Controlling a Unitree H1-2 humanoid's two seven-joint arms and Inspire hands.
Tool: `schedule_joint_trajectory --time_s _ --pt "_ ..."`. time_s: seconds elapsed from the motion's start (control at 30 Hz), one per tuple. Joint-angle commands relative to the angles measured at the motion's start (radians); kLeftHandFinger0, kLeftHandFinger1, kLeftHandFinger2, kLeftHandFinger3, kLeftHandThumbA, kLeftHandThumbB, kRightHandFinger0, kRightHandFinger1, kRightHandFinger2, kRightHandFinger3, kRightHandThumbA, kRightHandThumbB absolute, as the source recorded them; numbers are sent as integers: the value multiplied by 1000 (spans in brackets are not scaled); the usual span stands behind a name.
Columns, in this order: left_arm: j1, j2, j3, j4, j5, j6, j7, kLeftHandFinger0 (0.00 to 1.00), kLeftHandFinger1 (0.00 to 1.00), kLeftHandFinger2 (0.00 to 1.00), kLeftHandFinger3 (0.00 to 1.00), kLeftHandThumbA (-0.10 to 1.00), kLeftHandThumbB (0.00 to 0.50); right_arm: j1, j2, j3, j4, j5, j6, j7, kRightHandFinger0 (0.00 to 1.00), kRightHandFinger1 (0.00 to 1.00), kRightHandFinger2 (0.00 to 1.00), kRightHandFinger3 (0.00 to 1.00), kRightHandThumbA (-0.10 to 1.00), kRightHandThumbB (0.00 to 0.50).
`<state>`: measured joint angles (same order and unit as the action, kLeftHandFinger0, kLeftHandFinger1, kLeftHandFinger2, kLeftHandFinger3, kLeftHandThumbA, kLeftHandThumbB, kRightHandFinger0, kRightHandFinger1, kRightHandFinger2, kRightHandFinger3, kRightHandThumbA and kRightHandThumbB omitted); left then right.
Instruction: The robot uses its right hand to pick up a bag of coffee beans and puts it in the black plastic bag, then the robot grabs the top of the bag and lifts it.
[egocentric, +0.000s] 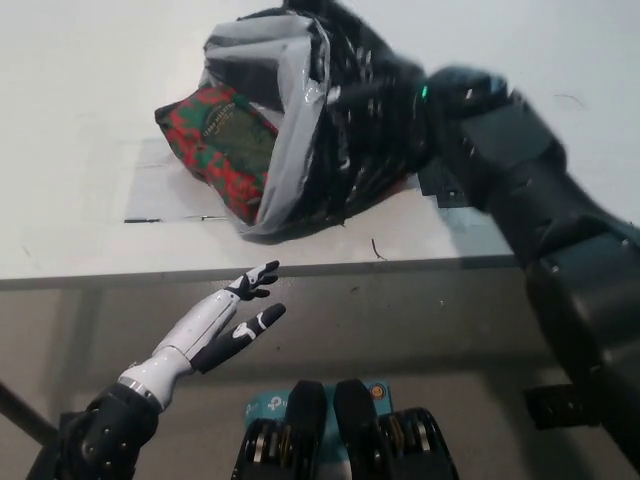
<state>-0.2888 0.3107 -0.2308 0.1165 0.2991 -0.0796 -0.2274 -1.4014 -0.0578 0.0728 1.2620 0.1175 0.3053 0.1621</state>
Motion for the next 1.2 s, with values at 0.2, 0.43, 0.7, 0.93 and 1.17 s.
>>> schedule_joint_trajectory --time_s 0.2,0.43,0.7,0.93,1.17 --pt "-14 -3 -1 -5 7 -22 2 973 862 965 1000 1000 145 -216 -140 102 -464 -91 155 149 1000 1000 1000 1000 529 258" --pt "-3 -4 -8 0 8 -32 1 986 868 954 1000 1000 150 -181 -218 152 -632 -127 165 177 975 1000 1000 1000 351 112" --pt "12 7 1 -16 11 -24 9 997 880 965 1000 1000 163 -21 -305 26 -1040 -131 149 72 1000 1000 1000 1000 1000 255" --pt "-25 -2 50 11 -71 -40 10 1000 1000 1000 1000 1000 168 291 -436 -98 -1691 -111 165 113 1000 1000 1000 1000 1000 281" --pt "-84 0 109 2 -129 -14 22 1000 1000 1000 1000 1000 242 596 -555 -299 -2115 44 165 97 1000 1000 1000 1000 1000 320"
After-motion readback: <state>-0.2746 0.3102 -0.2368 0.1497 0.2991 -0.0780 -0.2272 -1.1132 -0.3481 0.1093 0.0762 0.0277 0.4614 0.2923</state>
